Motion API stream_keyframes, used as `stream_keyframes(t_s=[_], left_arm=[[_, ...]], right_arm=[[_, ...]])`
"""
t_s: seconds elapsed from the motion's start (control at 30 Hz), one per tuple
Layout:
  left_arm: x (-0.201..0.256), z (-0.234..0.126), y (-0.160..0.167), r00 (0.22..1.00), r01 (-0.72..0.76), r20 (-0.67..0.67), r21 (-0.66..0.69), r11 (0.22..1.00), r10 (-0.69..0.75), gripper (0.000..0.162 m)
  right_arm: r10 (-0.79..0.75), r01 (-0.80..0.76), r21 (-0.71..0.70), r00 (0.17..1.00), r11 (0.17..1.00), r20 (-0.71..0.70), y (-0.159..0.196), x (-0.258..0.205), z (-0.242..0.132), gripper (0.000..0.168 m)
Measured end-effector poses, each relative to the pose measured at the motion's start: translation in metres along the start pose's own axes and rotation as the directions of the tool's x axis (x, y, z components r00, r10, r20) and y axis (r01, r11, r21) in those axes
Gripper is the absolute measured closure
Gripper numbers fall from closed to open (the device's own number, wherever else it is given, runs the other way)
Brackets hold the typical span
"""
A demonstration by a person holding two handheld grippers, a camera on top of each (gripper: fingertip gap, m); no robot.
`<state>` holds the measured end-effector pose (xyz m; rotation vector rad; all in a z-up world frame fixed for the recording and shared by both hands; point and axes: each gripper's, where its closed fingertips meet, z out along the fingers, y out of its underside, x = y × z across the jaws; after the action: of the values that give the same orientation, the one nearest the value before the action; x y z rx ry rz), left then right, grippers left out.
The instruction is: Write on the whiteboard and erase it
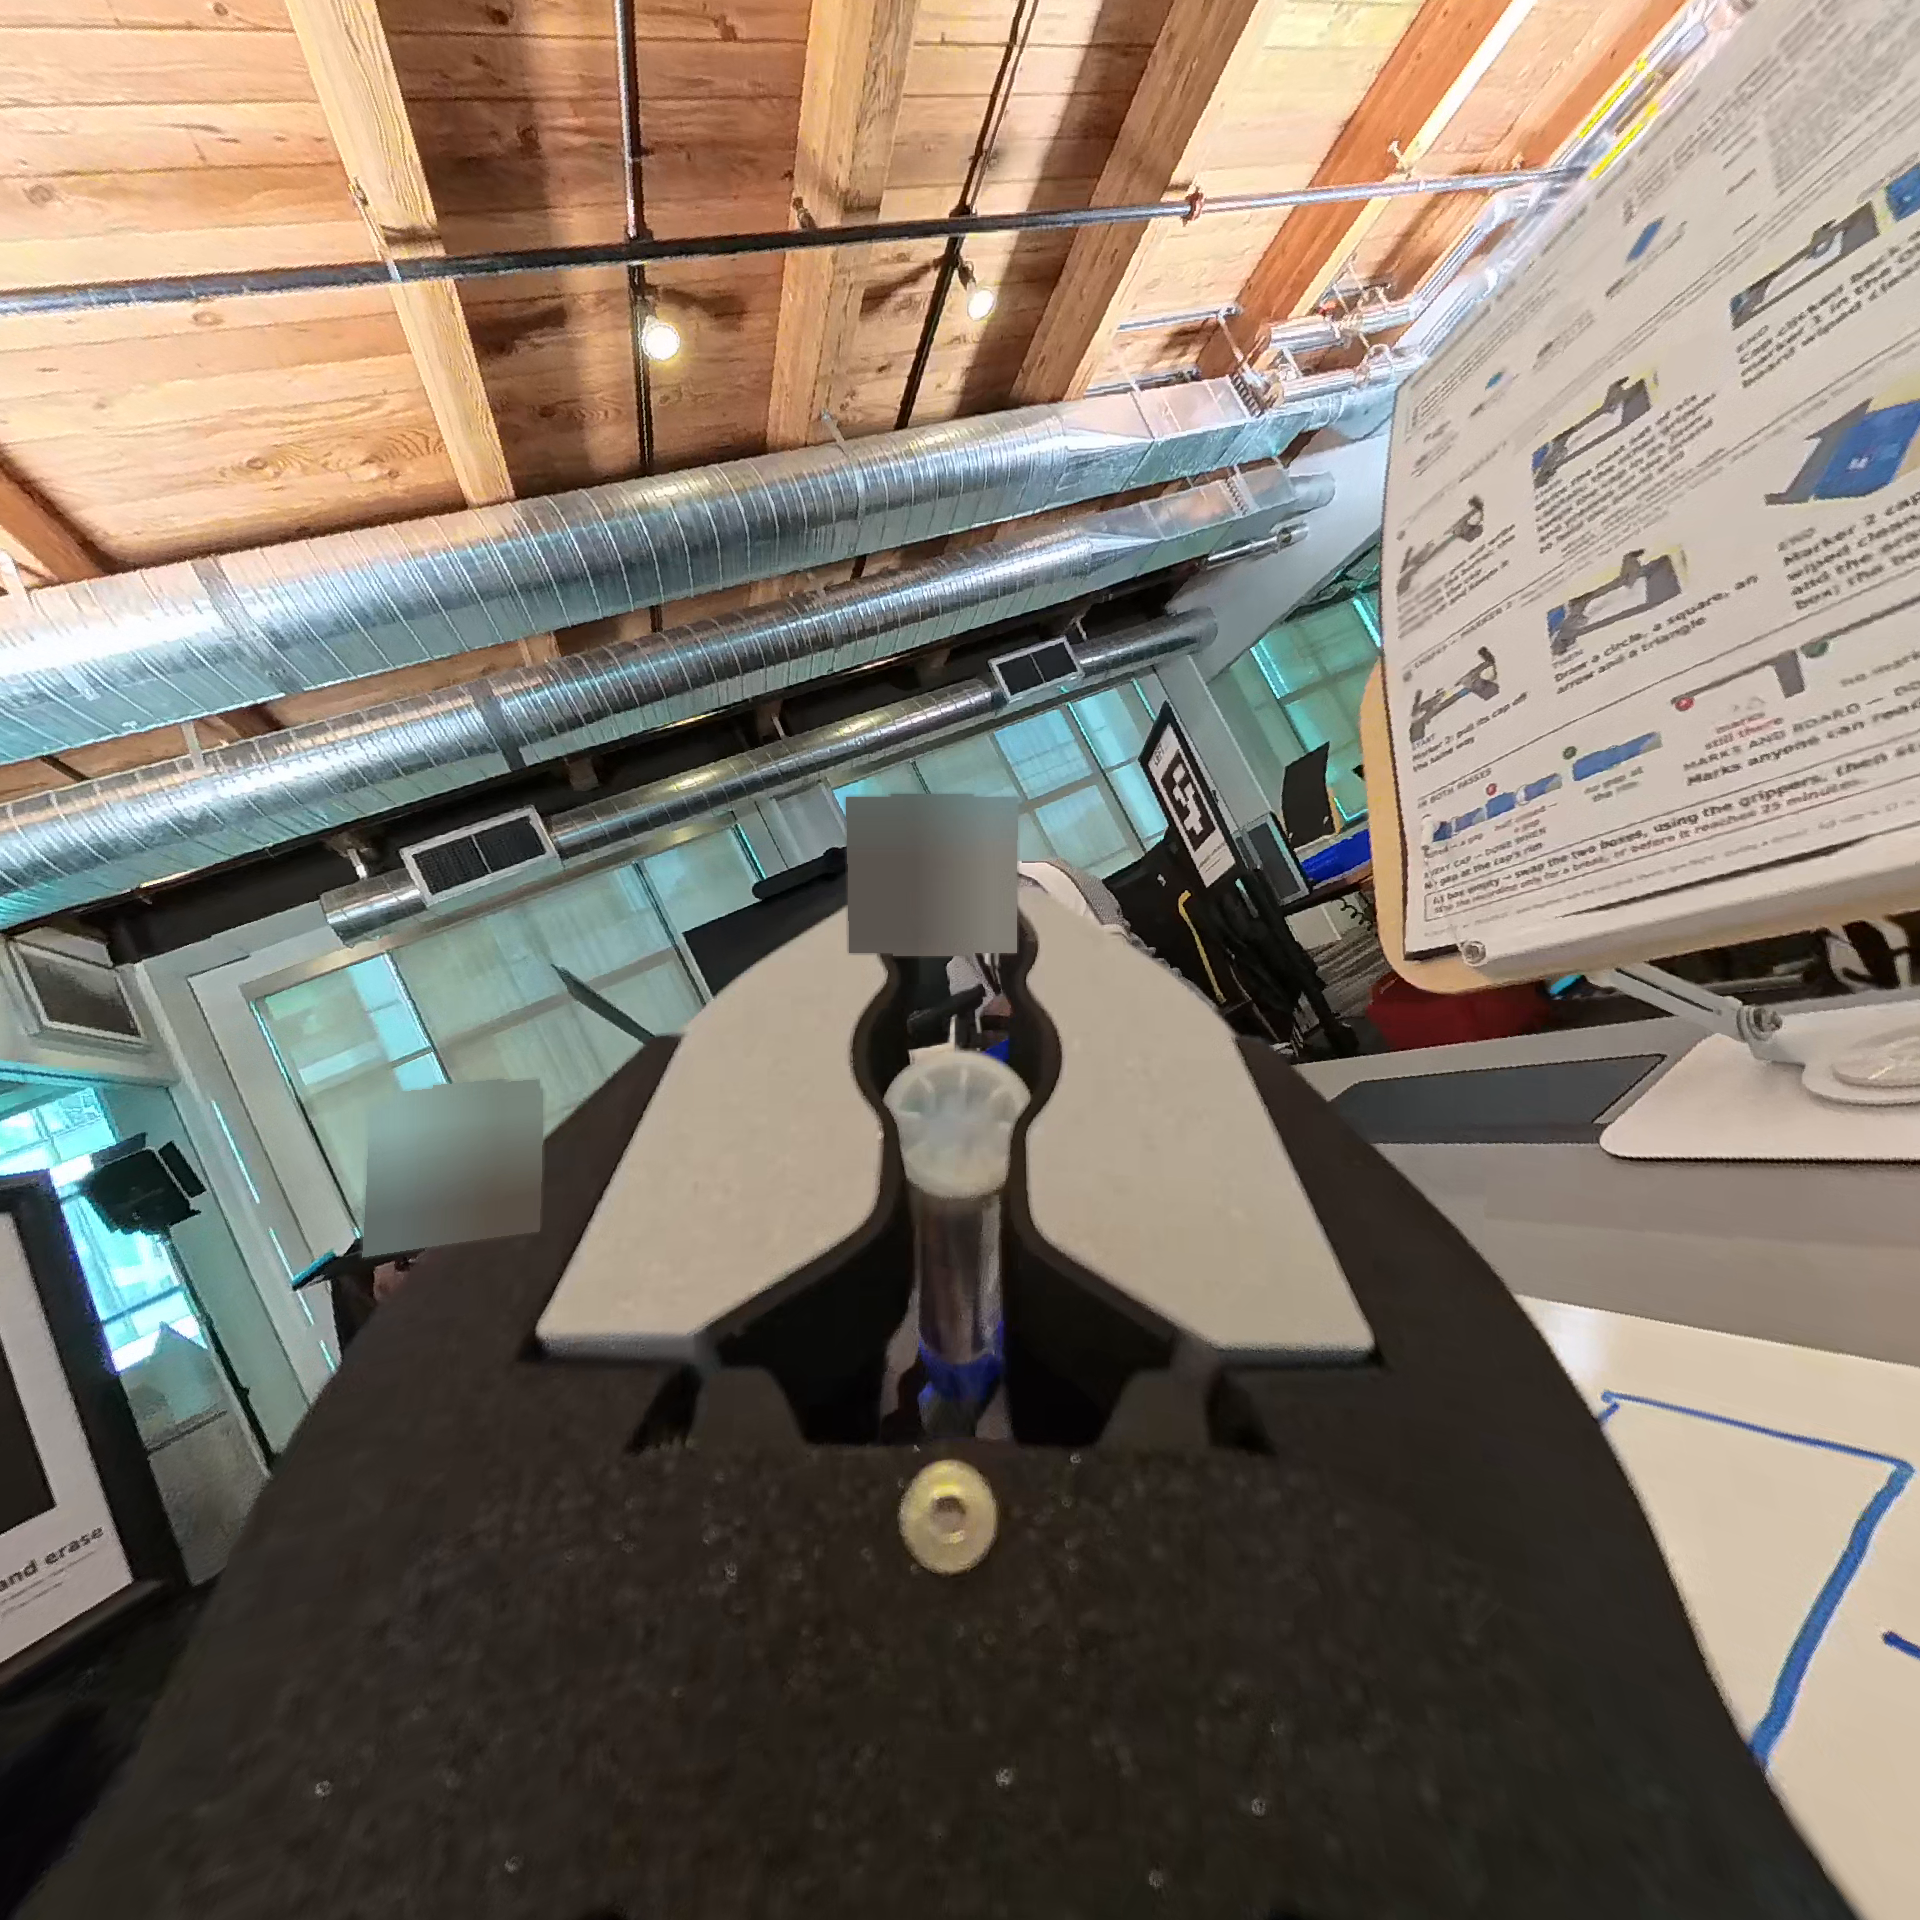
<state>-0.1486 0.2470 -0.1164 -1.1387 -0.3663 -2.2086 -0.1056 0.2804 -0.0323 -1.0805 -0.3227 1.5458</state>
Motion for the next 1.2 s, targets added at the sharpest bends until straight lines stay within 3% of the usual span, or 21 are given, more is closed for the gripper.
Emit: stream_keyframes(t_s=[0.17, 0.4, 0.7, 0.9, 1.2], left_arm=[[0.000, -0.008, -0.016, 0.998, -0.060, 0.039, 0.047, 0.997, 0.058, 0.144], [0.005, -0.013, -0.024, 0.951, -0.263, 0.143, -0.087, 0.961, 0.274, 0.144], [0.007, -0.016, -0.029, 0.928, -0.321, 0.159, -0.109, 0.941, 0.336, 0.144], [0.007, -0.017, -0.030, 0.898, -0.384, 0.182, -0.120, 0.915, 0.401, 0.143], [0.010, -0.012, -0.031, 0.898, -0.414, 0.165, 0.000, 0.910, 0.409, 0.143]], right_arm=[[0.036, -0.036, -0.016, 0.999, 0.999, -0.006, 0.022, 0.011, -0.009, 0.154], [0.132, -0.131, -0.125, 0.991, 0.984, 0.003, 0.052, 0.019, -0.019, 0.153], [0.178, -0.160, -0.318, 0.984, 0.934, 0.029, 0.073, 0.019, -0.022, 0.151], [0.210, -0.196, -0.299, 0.978, 0.934, 0.015, 0.080, 0.021, -0.023, 0.151], [0.222, -0.220, -0.142, 0.975, 0.965, -0.004, 0.079, 0.020, -0.027, 0.151]])
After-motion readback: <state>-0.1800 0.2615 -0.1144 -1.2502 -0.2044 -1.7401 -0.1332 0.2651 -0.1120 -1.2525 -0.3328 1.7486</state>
